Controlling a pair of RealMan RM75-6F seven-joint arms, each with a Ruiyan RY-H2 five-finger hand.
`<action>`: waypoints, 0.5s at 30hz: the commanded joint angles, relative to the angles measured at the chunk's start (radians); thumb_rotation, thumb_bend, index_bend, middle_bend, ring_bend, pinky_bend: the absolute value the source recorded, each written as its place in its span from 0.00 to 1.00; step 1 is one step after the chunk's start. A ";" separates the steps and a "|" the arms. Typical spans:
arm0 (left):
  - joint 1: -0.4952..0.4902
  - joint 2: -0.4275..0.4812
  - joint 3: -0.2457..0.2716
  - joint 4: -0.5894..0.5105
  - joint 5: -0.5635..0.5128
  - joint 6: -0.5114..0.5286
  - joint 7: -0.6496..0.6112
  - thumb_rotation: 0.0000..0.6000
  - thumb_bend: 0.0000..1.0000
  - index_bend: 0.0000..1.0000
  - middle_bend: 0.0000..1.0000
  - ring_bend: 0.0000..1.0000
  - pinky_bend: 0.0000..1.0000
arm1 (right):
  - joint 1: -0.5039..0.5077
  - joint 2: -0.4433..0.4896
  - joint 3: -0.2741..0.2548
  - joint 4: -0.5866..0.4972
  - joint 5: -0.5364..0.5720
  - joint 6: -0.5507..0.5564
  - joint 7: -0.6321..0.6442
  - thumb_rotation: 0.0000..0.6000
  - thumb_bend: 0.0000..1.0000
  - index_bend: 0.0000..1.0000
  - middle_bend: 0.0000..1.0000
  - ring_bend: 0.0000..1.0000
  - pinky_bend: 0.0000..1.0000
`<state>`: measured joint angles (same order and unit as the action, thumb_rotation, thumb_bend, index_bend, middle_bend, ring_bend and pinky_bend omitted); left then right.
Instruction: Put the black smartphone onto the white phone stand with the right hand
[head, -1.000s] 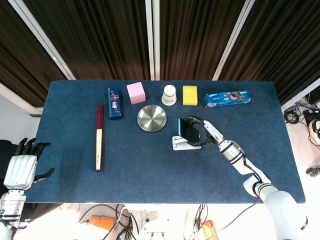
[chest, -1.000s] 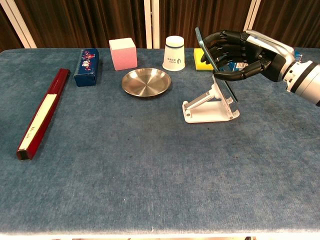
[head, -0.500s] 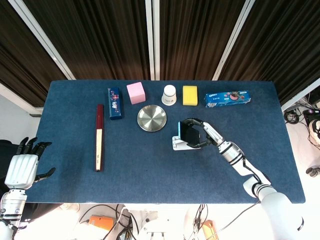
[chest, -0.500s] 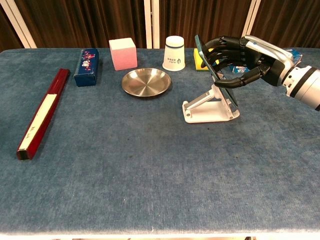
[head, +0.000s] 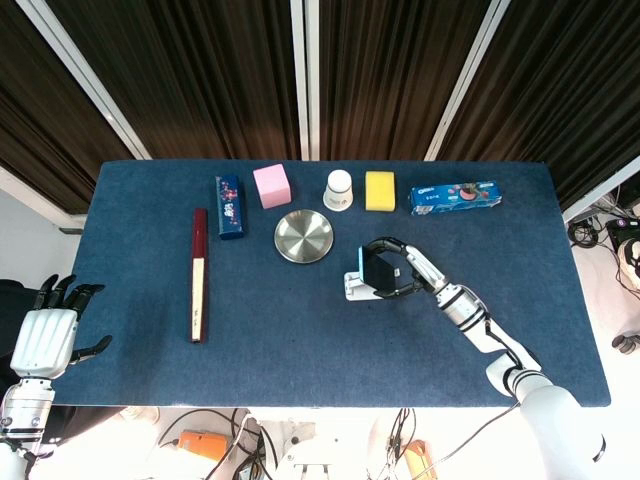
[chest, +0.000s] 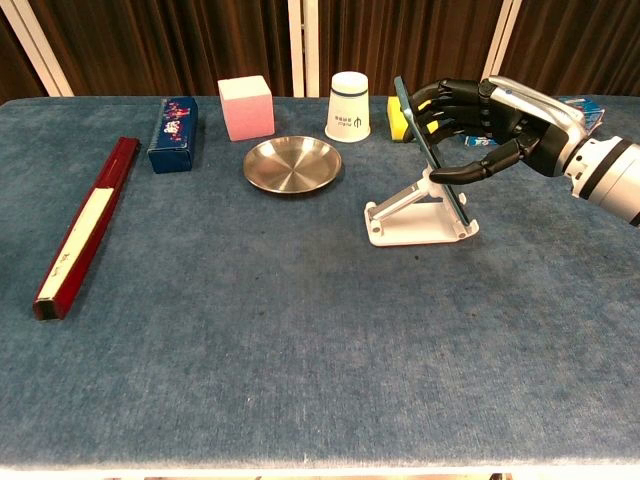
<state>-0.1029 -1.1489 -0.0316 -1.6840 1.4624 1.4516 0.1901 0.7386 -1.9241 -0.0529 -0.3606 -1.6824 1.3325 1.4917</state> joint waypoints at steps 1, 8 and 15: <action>0.001 0.000 0.000 0.001 -0.001 0.000 -0.001 1.00 0.10 0.22 0.24 0.10 0.00 | 0.000 0.000 -0.002 0.001 0.000 -0.004 0.001 1.00 0.25 0.47 0.41 0.25 0.30; 0.001 -0.002 0.001 0.003 -0.001 0.000 -0.004 1.00 0.10 0.22 0.24 0.10 0.00 | -0.003 -0.002 -0.012 0.004 -0.003 -0.008 -0.002 1.00 0.20 0.41 0.37 0.22 0.28; 0.001 -0.003 0.001 0.008 0.000 0.000 -0.008 1.00 0.10 0.22 0.24 0.10 0.00 | -0.004 0.001 -0.012 0.005 0.000 -0.002 -0.007 1.00 0.19 0.36 0.34 0.18 0.27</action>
<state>-0.1024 -1.1521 -0.0309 -1.6761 1.4623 1.4514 0.1824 0.7344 -1.9231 -0.0643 -0.3558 -1.6827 1.3303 1.4855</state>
